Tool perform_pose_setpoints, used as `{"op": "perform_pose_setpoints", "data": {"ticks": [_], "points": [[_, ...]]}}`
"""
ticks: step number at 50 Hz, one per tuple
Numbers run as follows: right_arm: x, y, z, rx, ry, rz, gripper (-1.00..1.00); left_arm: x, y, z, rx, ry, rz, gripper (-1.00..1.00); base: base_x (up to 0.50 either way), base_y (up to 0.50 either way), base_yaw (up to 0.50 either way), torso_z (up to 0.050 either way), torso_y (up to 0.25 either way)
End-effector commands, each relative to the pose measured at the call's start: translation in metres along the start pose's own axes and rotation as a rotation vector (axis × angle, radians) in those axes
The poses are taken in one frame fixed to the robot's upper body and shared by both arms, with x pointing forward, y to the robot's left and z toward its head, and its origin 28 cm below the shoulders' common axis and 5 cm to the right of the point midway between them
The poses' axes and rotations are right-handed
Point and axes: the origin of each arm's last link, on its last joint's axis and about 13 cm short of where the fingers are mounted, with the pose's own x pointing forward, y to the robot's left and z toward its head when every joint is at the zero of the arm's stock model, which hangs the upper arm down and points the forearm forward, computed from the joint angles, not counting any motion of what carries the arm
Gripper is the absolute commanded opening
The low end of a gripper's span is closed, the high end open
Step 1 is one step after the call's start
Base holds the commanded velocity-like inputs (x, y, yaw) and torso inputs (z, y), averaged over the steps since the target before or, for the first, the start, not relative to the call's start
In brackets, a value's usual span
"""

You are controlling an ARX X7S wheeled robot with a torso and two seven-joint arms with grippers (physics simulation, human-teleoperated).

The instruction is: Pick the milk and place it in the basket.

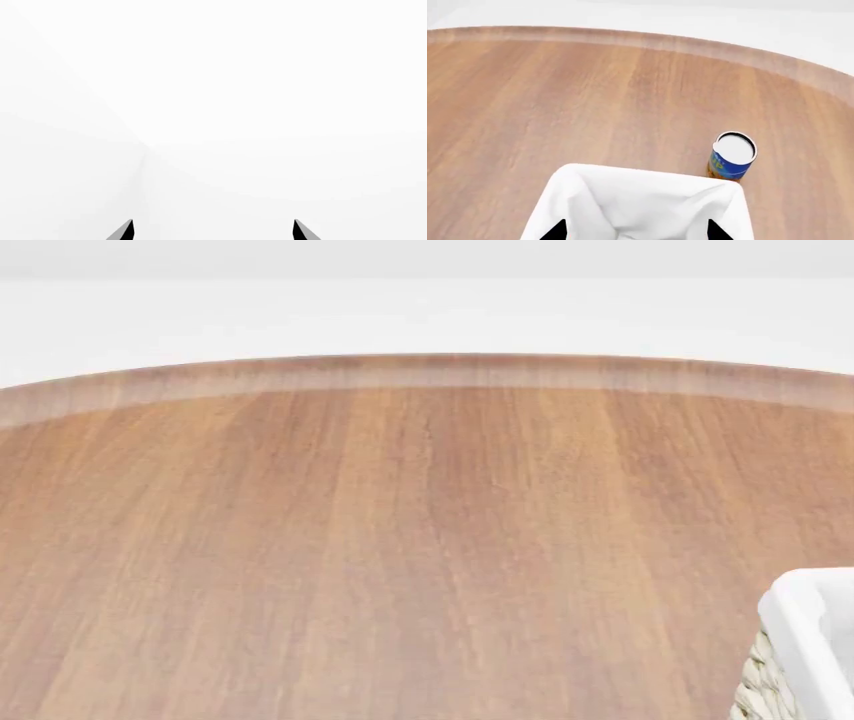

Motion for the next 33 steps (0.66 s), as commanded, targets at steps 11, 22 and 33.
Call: {"op": "perform_pose_setpoints", "data": {"ticks": [11, 22, 33], "points": [[-0.017, 0.001, 0.031, -0.039, -0.208, -0.081, 1.00, 0.000, 0.000, 0.000, 0.001, 0.001, 0.001, 1.00, 0.00, 0.00, 0.00, 0.000, 0.000], [-0.031, 0.008, 0.058, -0.101, -0.366, -0.121, 1.00, -0.001, 0.000, 0.000, 0.001, 0.001, 0.001, 1.00, 0.00, 0.00, 0.00, 0.000, 0.000], [-0.046, 0.017, 0.084, -0.164, -0.502, -0.187, 1.00, -0.001, 0.000, 0.000, 0.002, 0.002, 0.000, 1.00, 0.00, 0.00, 0.00, 0.000, 0.000]]}}
